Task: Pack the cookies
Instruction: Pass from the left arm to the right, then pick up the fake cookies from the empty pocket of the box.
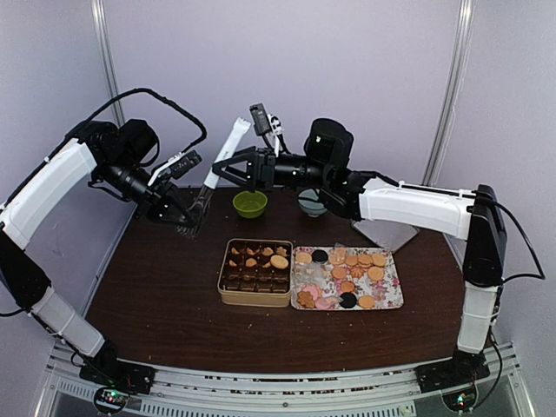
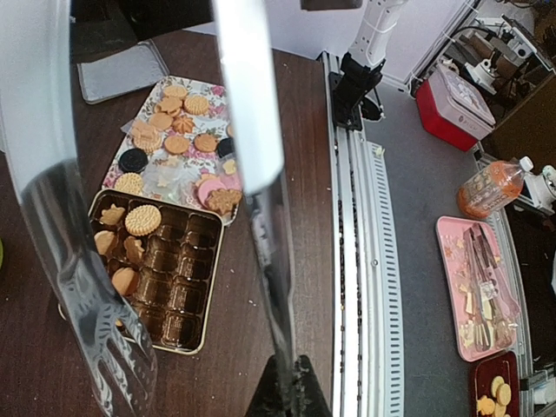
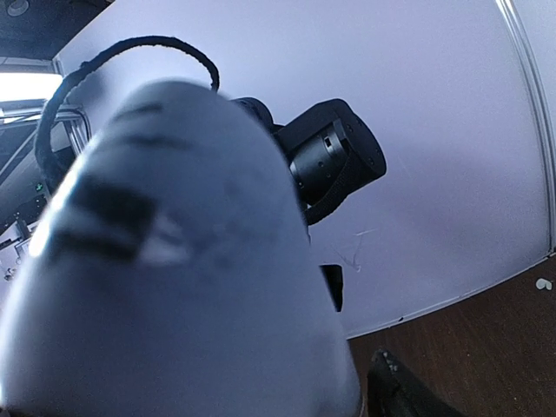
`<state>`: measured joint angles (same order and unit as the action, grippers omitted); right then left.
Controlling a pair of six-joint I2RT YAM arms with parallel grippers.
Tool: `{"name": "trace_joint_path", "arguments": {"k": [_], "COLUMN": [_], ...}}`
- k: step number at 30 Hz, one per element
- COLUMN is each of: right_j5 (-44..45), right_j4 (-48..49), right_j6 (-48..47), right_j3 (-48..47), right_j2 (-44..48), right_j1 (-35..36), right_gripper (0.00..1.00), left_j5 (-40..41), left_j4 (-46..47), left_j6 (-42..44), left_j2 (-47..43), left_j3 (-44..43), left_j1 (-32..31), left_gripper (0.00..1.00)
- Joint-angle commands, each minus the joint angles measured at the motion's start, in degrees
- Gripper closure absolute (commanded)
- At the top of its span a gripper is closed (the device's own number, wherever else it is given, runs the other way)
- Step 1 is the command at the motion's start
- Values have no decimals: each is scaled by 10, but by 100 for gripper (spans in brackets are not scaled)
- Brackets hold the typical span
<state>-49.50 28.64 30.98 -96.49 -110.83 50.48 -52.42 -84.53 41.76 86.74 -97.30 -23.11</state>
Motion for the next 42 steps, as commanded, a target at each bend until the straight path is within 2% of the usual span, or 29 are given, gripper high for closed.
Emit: {"name": "trace_joint_path", "arguments": {"k": [1, 9, 16, 19, 21, 27, 30, 33, 35, 38, 42], "right_j5": [-7, -46, -42, -8, 29, 150, 223, 314, 367, 420, 464], "right_j4": [56, 61, 30, 41, 38, 9, -20, -29, -24, -5, 24], "right_j6": [32, 60, 43, 29, 5, -85, -139, -192, -218, -240, -263], "right_j3": [-15, -16, -7, 19, 44, 134, 189, 253, 294, 347, 398], "right_j2": [-6, -12, 2, 24, 42, 103, 142, 181, 202, 224, 238], "right_j1": [5, 7, 1, -4, -7, -11, -12, -10, -10, -8, 2], "right_gripper": [40, 60, 65, 67, 70, 73, 73, 71, 71, 70, 65], "left_j5": [-2, 11, 30, 36, 47, 108, 148, 175, 164, 138, 146], "left_j4": [9, 3, -2, -1, 8, 85, 112, 130, 138, 141, 176], "left_j6": [15, 23, 28, 26, 18, -37, -78, -120, -145, -161, -157], "left_j2": [-5, -5, -7, -8, -12, -35, -37, -29, -21, -12, -39], "left_j3": [-17, -25, -26, -25, -20, 18, 29, 38, 47, 65, 123], "left_j1": [-5, -5, -5, -5, -5, 0, 23, 65, 108, 166, 190], "left_gripper": [100, 100, 99, 74, 62, 38, 27, 21, 3, 2, 2]}}
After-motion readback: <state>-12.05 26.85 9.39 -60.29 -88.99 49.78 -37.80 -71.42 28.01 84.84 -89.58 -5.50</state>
